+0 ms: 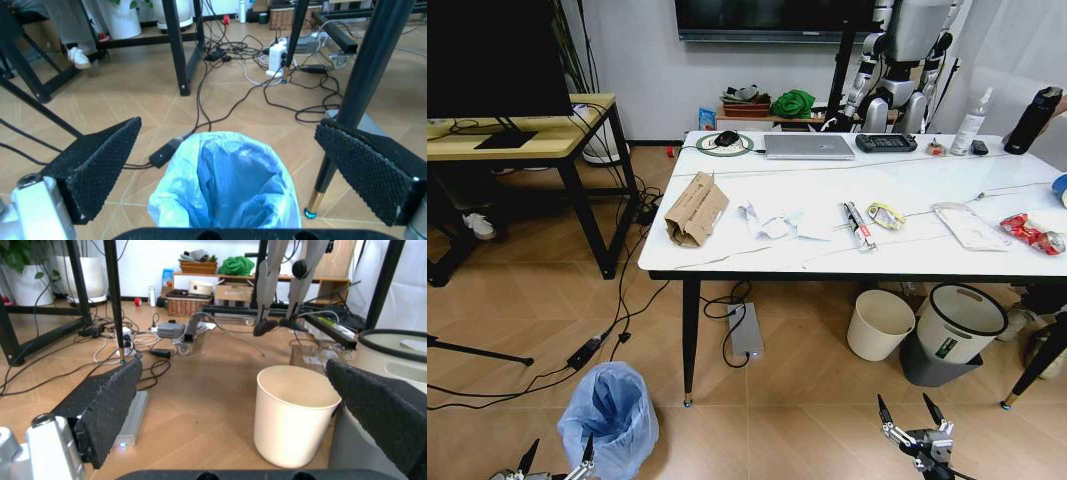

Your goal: Pick up the trash bin and place the trash from the table into it.

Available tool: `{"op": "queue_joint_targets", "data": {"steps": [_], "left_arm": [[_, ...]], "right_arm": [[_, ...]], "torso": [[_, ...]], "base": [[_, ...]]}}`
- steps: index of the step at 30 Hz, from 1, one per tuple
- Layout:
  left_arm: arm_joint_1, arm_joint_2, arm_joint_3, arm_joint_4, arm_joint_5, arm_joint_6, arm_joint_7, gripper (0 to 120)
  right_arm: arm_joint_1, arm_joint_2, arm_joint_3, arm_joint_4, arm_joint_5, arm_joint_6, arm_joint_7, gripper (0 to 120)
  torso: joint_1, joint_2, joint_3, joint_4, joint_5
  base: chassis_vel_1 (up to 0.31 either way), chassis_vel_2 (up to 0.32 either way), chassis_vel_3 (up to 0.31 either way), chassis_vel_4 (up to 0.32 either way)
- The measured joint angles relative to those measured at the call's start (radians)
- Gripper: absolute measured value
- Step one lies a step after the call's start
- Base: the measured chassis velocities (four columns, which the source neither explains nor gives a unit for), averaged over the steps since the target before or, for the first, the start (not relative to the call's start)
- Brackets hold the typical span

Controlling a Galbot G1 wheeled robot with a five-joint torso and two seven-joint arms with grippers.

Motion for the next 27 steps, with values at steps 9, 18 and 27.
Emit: {"op": "queue_joint_targets", "data": {"steps": [9, 18, 27], "left_arm": [[-0.001, -0.003, 0.0, 0.009, 0.0, 0.0, 0.001, 100], [-0.005, -0.004, -0.001, 0.012, 0.0, 0.0, 0.001, 100], [-0.006, -0.007, -0.002, 0.017, 0.001, -0.003, 0.001, 100]], "right_arm": [[0.001, 0.002, -0.003, -0.004, 0.0, 0.002, 0.0, 100], [0.003, 0.001, -0.003, -0.007, 0.0, 0.003, -0.001, 100], [0.003, 0.003, -0.005, -0.006, -0.001, 0.003, -0.001, 100]], "torso": [[-0.015, -0.036, -0.02, 0.0, -0.0001], [-0.031, -0.075, -0.043, 0.0, -0.0001], [-0.047, -0.114, -0.067, 0.0, 0.0]], "base": [[0.0, 0.0, 0.0, 0.0], [0.0, 0.0, 0.0, 0.0], [0.0, 0.0, 0.0, 0.0]]}}
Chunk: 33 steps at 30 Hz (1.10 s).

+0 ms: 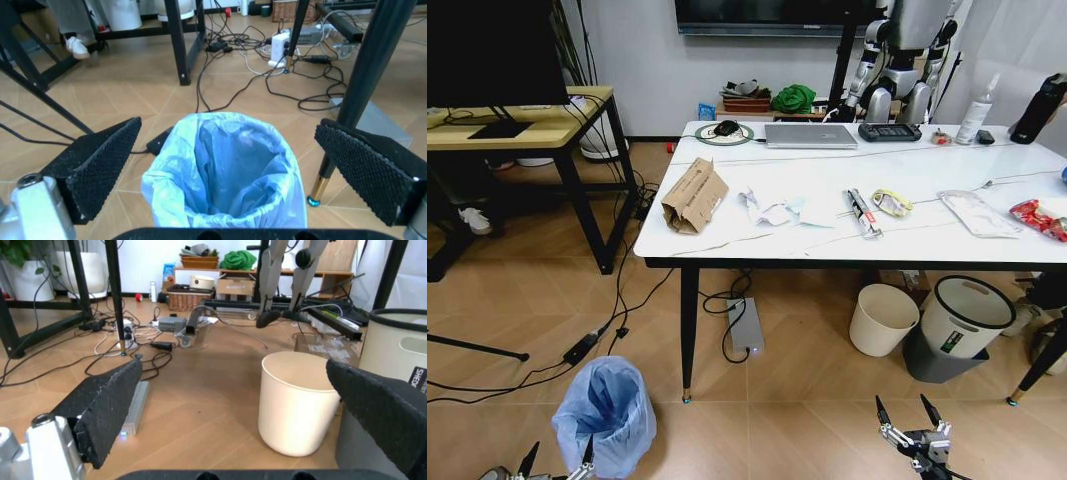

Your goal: Pick up the trash bin and place the trash from the table into it.

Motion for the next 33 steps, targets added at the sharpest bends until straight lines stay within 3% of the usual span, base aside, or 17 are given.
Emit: {"op": "queue_joint_targets", "data": {"steps": [33], "left_arm": [[-0.003, -0.005, 0.002, 0.011, 0.005, -0.004, 0.0, 100]], "right_arm": [[-0.003, 0.002, -0.003, 0.002, -0.004, 0.001, -0.001, 100]], "torso": [[-0.051, -0.135, -0.084, 0.0, 0.0]], "base": [[0.0, 0.0, 0.0, 0.0]]}}
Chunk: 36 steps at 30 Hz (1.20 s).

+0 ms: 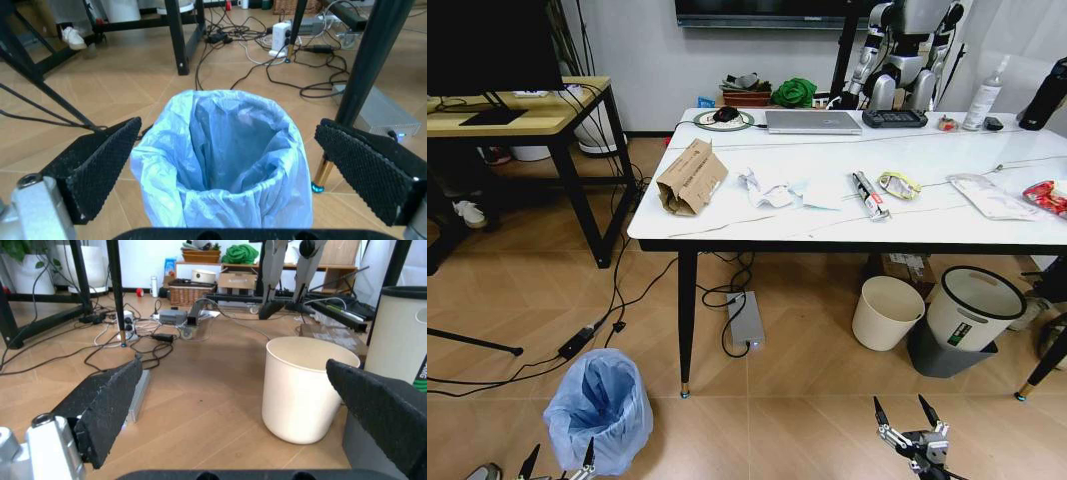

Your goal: Pick up the trash bin and place the trash from the table into it.

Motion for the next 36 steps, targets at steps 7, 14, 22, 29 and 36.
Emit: {"op": "queue_joint_targets", "data": {"steps": [7, 14, 22, 29, 36], "left_arm": [[0.0, -0.001, 0.001, 0.0, 0.001, 0.0, 0.0, 100], [0.0, -0.002, 0.001, 0.0, 0.002, -0.001, 0.0, 100], [0.0, -0.003, 0.001, -0.002, 0.003, -0.001, -0.001, 100], [0.0, -0.003, 0.001, -0.002, 0.004, -0.001, -0.001, 100], [0.0, -0.003, 0.0, -0.002, 0.007, -0.001, -0.002, 100]], "right_arm": [[0.0, 0.0, 0.0, 0.0, 0.0, 0.0, 0.0, 100], [0.0, 0.001, -0.002, 0.0, 0.0, 0.0, 0.0, 100], [-0.001, 0.001, -0.003, 0.0, -0.001, 0.001, 0.0, 100], [-0.001, 0.001, -0.003, 0.0, -0.001, 0.001, 0.0, 100], [-0.002, 0.001, -0.003, 0.001, -0.001, 0.001, 0.0, 100]], "torso": [[-0.01, -0.028, -0.018, 0.0, 0.0], [-0.02, -0.054, -0.034, 0.0, 0.0], [-0.031, -0.088, -0.057, 0.0, 0.0], [-0.039, -0.116, -0.077, 0.0, 0.0], [-0.046, -0.139, -0.093, 0.0, 0.0]], "base": [[0.0, 0.0, 0.0, 0.0], [0.0, 0.0, 0.0, 0.0], [0.0, 0.0, 0.0, 0.0], [0.0, 0.0, 0.0, 0.0], [0.0, 0.0, 0.0, 0.0]]}}
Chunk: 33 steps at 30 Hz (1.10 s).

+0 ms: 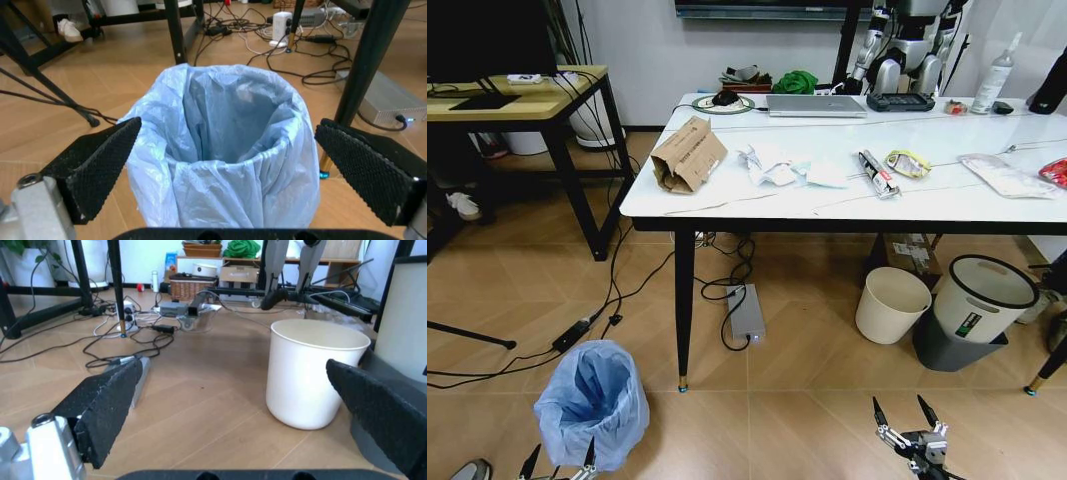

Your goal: Pick up the trash bin and place the trash from the table into it.

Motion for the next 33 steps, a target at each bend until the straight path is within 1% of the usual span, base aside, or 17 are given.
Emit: {"op": "queue_joint_targets", "data": {"steps": [6, 12, 14, 15, 16, 18, 19, 21, 22, 23, 24, 27, 30, 31, 33], "left_arm": [[-0.001, 0.0, -0.001, 0.0, 0.002, -0.002, -0.001, 100], [-0.018, -0.004, -0.015, 0.008, -0.013, -0.031, -0.017, 100], [-0.03, 0.002, -0.038, 0.0, -0.028, -0.009, -0.028, 100], [-0.039, 0.009, -0.053, -0.011, -0.037, 0.021, -0.033, 100], [-0.039, 0.009, -0.053, -0.011, -0.037, 0.021, -0.033, 100], [-0.057, 0.027, -0.079, -0.04, -0.099, 0.1, -0.034, 100], [-0.069, 0.047, -0.089, -0.073, -0.181, 0.181, -0.032, 100], [-0.092, 0.085, -0.116, -0.116, -0.29, 0.326, -0.039, 100], [-0.105, 0.098, -0.127, -0.12, -0.315, 0.379, -0.043, 100], [-0.105, 0.098, -0.127, -0.12, -0.315, 0.379, -0.043, 100], [-0.121, 0.113, -0.137, -0.12, -0.339, 0.442, -0.049, 100], [-0.162, 0.147, -0.145, -0.103, -0.401, 0.588, -0.076, 100], [-0.223, 0.162, -0.149, -0.052, -0.428, 0.66, -0.094, 100], [-0.223, 0.162, -0.149, -0.052, -0.428, 0.66, -0.094, 100], [-0.261, 0.166, -0.155, -0.021, -0.443, 0.683, -0.102, 100]], "right_arm": [[0.0, 0.0, 0.0, 0.0, 0.0, 0.0, 0.0, 100], [0.0, 0.0, -0.002, 0.0, 0.0, 0.001, 0.0, 100], [-0.001, 0.005, -0.004, -0.001, 0.0, 0.002, 0.0, 100], [0.0, 0.011, -0.007, -0.001, 0.0, 0.002, 0.0, 100], [0.0, 0.011, -0.007, -0.001, 0.0, 0.002, 0.0, 100], [0.001, 0.028, -0.012, 0.0, 0.0, 0.002, 0.0, 100], [0.002, 0.045, -0.019, 0.0, -0.005, 0.003, 0.0, 100], [0.001, 0.071, -0.032, -0.004, -0.023, 0.011, 0.0, 100], [0.0, 0.079, -0.037, -0.008, -0.032, 0.017, 0.0, 100], [0.0, 0.079, -0.037, -0.008, -0.032, 0.017, 0.0, 100], [-0.001, 0.082, -0.042, -0.013, -0.041, 0.022, 0.0, 100], [-0.009, 0.083, -0.05, -0.023, -0.057, 0.036, 0.0, 100], [-0.016, 0.083, -0.053, -0.029, -0.063, 0.046, 0.0, 100], [-0.016, 0.083, -0.053, -0.029, -0.063, 0.046, 0.0, 100], [-0.018, 0.083, -0.054, -0.032, -0.065, 0.049, 0.0, 100]], "torso": [[-0.008, -0.02, -0.012, 0.0, 0.0], [-0.014, -0.04, -0.026, 0.0001, -0.0002], [-0.014, -0.043, -0.03, 0.0001, -0.0002], [-0.014, -0.044, -0.03, 0.0001, -0.0001], [-0.014, -0.044, -0.03, 0.0001, -0.0001], [-0.014, -0.044, -0.031, 0.0, -0.0003], [-0.013, -0.044, -0.03, 0.0002, -0.0003], [-0.013, -0.042, -0.03, -0.0001, 0.0], [-0.013, -0.042, -0.029, -0.0001, 0.0002], [-0.013, -0.042, -0.029, -0.0001, 0.0002], [-0.012, -0.041, -0.029, 0.0, -0.0001], [-0.012, -0.04, -0.028, 0.0001, -0.0002], [-0.011, -0.039, -0.027, 0.0001, -0.0005], [-0.011, -0.039, -0.027, 0.0001, -0.0005], [-0.011, -0.038, -0.027, -0.0001, -0.0005]], "base": [[0.0, 0.0, 0.0, 0.0], [0.0, 0.0, 0.0, 0.0], [0.0, 0.0, 0.0, 0.0], [0.0, 0.0, 0.0, 0.0], [0.0, 0.0, 0.0, 0.0], [0.0, 0.0, 0.0, 0.0], [0.0, 0.0, 0.0, 0.0], [0.0, 0.0, 0.0, 0.0], [0.0, 0.0, 0.0, 0.0], [0.0, 0.0, 0.0, 0.0], [0.0, 0.0, 0.0, 0.0], [0.0, 0.0, 0.0, 0.0], [0.0, 0.0, 0.0, 0.0], [0.0, 0.0, 0.0, 0.0], [0.0, 0.0, 0.0, 0.0]]}}
